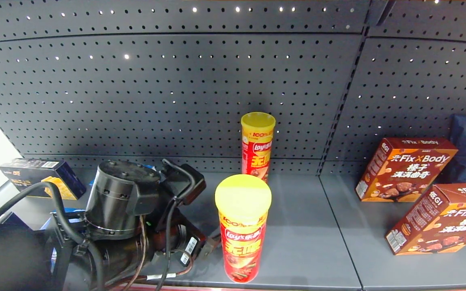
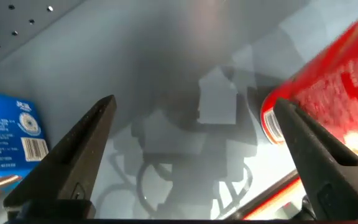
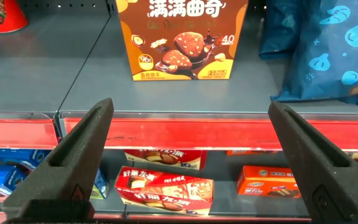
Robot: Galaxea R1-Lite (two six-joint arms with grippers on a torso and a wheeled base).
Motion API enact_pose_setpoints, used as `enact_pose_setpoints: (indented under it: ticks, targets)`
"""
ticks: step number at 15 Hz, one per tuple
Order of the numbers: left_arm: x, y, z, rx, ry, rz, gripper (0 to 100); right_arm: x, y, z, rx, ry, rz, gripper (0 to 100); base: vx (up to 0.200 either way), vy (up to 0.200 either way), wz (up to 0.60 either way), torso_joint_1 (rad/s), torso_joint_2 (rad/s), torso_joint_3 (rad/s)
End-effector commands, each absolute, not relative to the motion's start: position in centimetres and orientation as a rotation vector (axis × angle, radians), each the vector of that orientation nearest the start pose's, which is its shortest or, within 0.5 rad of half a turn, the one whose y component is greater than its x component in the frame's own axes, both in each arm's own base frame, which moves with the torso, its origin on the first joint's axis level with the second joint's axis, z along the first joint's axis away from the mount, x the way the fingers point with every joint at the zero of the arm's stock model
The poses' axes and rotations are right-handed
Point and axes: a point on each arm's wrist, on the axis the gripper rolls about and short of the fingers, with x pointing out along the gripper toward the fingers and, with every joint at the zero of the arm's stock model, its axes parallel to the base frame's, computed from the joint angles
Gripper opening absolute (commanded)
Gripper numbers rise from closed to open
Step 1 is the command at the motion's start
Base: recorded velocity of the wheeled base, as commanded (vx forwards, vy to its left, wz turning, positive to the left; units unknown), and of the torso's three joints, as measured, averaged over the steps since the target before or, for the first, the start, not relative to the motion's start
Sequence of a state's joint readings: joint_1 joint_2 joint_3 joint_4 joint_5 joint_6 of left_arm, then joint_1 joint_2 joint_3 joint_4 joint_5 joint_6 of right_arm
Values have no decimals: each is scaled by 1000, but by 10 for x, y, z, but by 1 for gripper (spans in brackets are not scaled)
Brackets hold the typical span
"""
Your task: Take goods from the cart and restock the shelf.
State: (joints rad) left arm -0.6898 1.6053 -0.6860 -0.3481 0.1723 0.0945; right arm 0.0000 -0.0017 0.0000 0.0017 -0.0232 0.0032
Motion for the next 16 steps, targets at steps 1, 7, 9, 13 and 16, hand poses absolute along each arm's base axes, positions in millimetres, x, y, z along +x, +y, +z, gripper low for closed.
enact_pose_setpoints:
  ticks: [1,7,9,13,16]
  targets:
    - [205,-164,147,342,517,-516,100,-23,-1,75,3,1,-23,100,0,0,0,0,0,0]
    - [198,-162,141,367,542,-515,100,-23,-1,75,3,1,-23,100,0,0,0,0,0,0]
    - [193,-167,141,373,538,-538,100,-23,-1,75,3,1,-23,100,0,0,0,0,0,0]
    - [191,-171,142,377,532,-556,100,-23,-1,75,3,1,-23,100,0,0,0,0,0,0]
    - [186,-167,133,396,566,-551,100,-23,-1,75,3,1,-23,100,0,0,0,0,0,0]
